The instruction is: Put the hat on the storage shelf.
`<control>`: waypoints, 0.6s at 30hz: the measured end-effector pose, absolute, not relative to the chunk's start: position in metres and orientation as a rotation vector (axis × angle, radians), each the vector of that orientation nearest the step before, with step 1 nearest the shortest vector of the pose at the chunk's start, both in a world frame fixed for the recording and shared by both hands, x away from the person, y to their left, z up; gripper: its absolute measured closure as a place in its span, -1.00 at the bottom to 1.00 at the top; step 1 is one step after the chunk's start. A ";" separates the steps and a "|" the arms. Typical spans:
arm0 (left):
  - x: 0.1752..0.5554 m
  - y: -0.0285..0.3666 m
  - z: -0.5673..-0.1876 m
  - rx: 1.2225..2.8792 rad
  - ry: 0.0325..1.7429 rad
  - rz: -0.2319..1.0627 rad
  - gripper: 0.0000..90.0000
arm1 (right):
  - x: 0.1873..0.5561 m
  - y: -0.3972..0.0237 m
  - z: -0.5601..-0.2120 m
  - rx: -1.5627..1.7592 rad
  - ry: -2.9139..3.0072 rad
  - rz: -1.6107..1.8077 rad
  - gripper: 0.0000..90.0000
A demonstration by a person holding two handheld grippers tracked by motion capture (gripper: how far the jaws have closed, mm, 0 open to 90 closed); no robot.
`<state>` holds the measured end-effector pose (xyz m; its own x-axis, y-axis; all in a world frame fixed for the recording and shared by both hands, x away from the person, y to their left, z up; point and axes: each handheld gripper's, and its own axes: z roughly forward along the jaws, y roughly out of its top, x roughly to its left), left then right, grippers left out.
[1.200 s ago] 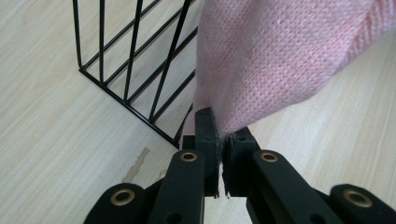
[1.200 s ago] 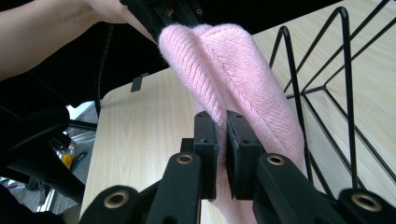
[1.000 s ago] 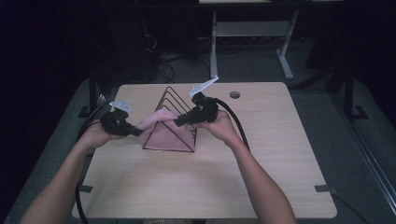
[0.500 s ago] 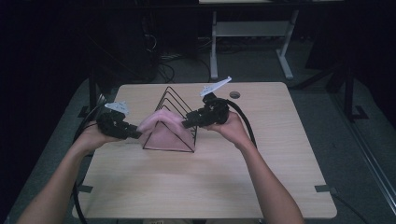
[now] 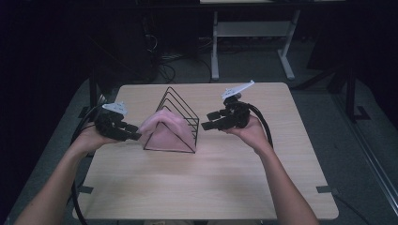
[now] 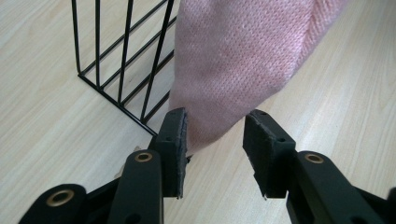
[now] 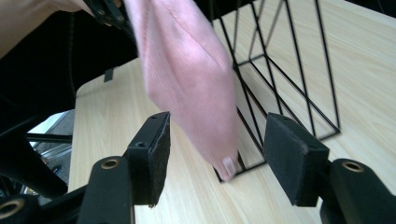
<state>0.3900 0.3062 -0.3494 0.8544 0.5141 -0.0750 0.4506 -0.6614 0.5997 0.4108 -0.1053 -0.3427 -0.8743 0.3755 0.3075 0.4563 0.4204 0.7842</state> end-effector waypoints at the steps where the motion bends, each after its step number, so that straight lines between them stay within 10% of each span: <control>1: 0.389 0.306 -0.350 2.380 0.709 0.129 0.30 | 0.410 -0.109 -0.344 -0.769 -2.578 -1.461 -0.10; 18: 0.379 0.311 -0.359 2.350 0.750 0.121 0.13 | 0.399 -0.157 -0.352 -0.918 -2.587 -1.435 -0.20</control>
